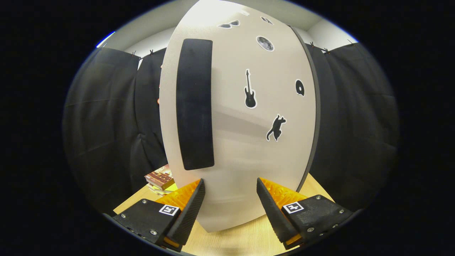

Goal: Open the shoe cabinet door, grab the shoes and put them into the shoe cabinet, then close the shoe cabinet door.

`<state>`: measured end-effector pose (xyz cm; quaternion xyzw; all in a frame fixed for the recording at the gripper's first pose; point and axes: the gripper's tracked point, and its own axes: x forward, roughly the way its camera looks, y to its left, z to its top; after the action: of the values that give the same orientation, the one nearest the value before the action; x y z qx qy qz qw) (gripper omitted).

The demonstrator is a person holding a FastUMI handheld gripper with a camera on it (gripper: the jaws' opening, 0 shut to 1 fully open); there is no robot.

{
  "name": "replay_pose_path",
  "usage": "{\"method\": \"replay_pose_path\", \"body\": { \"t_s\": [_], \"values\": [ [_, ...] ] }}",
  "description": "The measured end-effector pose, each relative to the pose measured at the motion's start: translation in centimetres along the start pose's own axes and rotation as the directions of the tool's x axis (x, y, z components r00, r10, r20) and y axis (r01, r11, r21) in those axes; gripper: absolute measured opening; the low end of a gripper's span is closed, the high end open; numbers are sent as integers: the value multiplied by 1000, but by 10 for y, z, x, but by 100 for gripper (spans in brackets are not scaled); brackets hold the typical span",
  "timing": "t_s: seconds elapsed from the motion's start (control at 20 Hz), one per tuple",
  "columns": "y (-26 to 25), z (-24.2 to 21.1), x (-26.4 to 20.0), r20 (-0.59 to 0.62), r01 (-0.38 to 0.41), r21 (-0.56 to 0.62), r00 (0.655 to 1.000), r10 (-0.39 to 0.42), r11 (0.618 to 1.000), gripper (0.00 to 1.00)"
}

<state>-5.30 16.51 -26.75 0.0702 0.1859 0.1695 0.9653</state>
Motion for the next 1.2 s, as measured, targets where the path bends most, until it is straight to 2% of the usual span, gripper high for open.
{"method": "replay_pose_path", "body": {
  "t_s": [0.35, 0.8, 1.0, 1.2],
  "values": [
    [19, 10, 52, 14, 11, -31, 1000, -10, 999, 91],
    [29, 14, 103, 7, 15, -16, 1000, -15, 1000, 91],
    [22, 21, 96, -11, 29, -25, 1000, -29, 999, 91],
    [-21, 38, 52, -4, 89, -41, 996, -89, 995, 91]
  ]
}}
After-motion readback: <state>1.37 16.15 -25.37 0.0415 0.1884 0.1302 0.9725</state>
